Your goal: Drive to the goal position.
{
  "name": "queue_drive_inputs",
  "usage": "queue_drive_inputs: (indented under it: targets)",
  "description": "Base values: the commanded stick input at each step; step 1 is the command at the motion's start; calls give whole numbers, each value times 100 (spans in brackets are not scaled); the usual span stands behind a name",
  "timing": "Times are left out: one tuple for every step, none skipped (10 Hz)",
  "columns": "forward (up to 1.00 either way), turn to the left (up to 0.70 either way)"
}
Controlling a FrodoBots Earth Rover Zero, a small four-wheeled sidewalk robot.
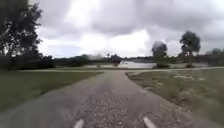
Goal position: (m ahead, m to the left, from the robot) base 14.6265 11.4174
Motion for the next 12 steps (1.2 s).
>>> queue_drive_inputs:
  targets:
    - [70,-28]
    - [70,0]
    - [70,0]
    - [70,0]
    - [70,0]
    - [70,0]
    - [70,0]
    - [70,0]
    - [70,0]
    - [70,0]
    - [70,0]
    - [70,0]
